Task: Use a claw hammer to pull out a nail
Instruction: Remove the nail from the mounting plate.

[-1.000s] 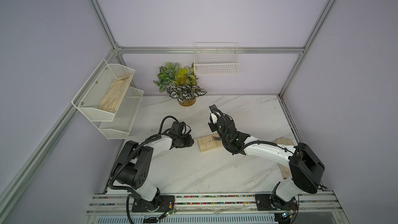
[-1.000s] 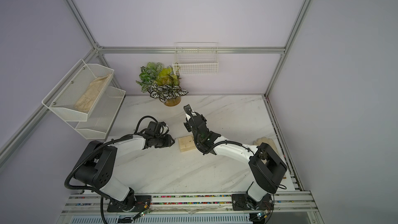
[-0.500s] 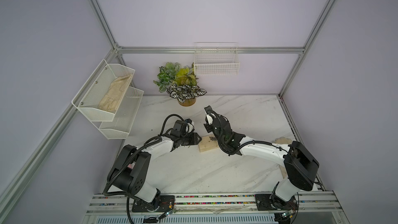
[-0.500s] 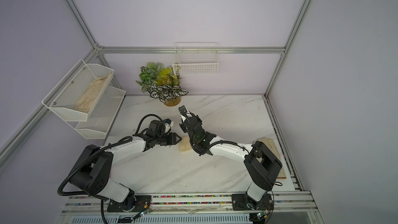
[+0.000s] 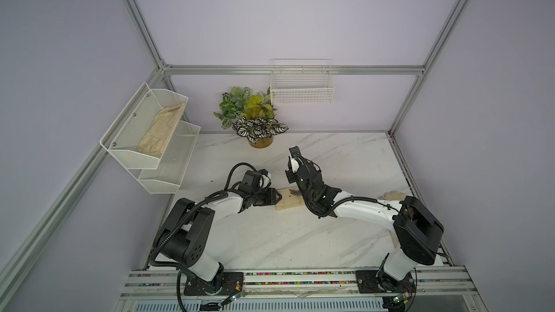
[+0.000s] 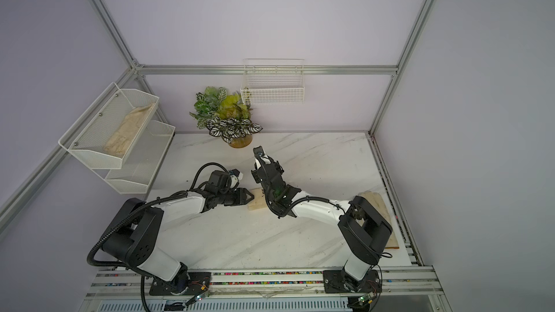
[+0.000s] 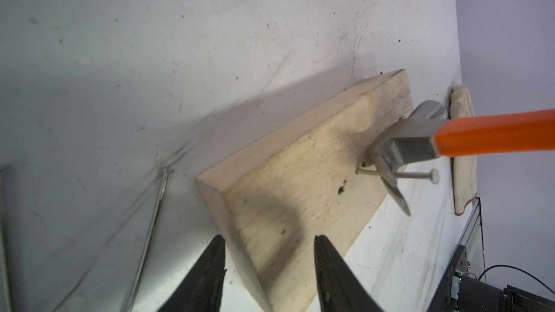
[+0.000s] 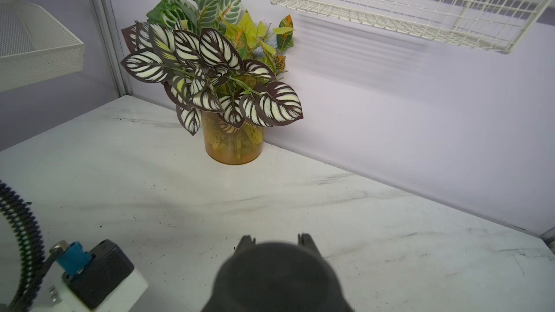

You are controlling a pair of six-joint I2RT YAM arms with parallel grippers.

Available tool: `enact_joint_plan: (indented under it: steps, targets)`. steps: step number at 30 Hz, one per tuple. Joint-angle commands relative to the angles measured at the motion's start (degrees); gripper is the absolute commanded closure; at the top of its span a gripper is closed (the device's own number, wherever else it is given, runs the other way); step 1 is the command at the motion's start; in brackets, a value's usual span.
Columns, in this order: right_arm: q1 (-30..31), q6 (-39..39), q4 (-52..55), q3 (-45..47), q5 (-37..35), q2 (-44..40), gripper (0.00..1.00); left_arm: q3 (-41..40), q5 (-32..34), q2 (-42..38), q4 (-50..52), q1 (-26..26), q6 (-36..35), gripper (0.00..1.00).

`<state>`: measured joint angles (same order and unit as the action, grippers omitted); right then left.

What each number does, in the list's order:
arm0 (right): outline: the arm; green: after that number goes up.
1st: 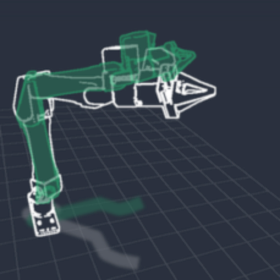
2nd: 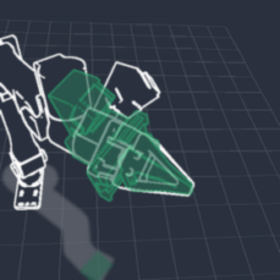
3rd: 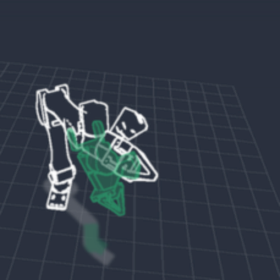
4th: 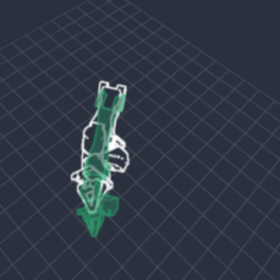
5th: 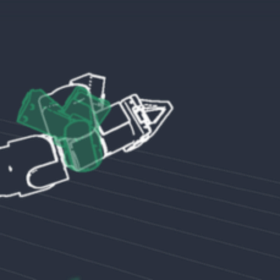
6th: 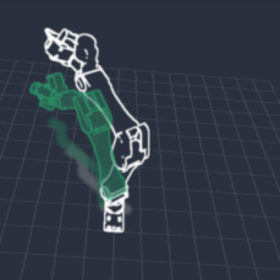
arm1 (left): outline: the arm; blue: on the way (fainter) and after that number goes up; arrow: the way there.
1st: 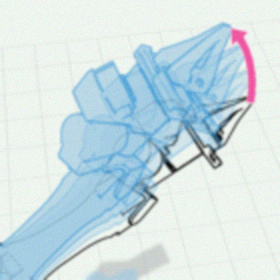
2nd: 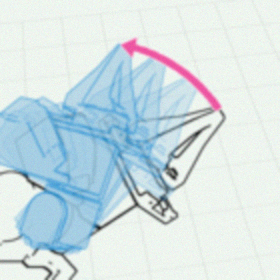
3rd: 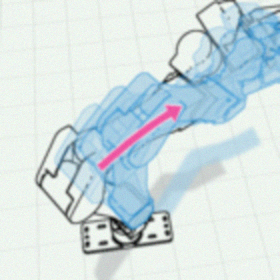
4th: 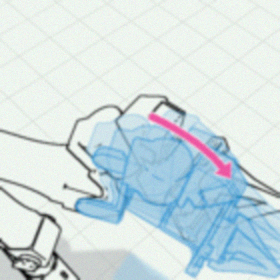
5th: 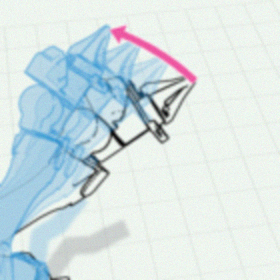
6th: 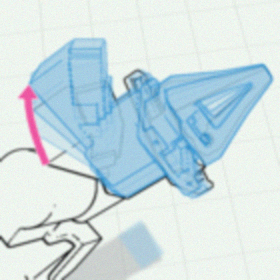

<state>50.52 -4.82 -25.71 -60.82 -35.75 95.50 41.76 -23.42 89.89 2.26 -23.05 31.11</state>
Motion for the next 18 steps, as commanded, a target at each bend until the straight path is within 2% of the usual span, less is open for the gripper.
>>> enact_joint_plan:
  steps: [1,11,18]
  targets:
    - [0.2,3.9,-4.5,0.9,-0.2,-0.8,1.00,-2.5,1.5,-4.9,-1.5,-0.8,0.8,0.46]
    - [-0.6,7.0,-5.0,2.7,0.5,-2.3,1.00,-3.5,1.3,-0.5,-4.6,-2.4,2.5,0.49]
    - [-2.9,12.3,-5.9,5.3,3.0,-4.9,1.00,-3.2,1.1,2.1,-5.4,-2.4,2.4,0.52]
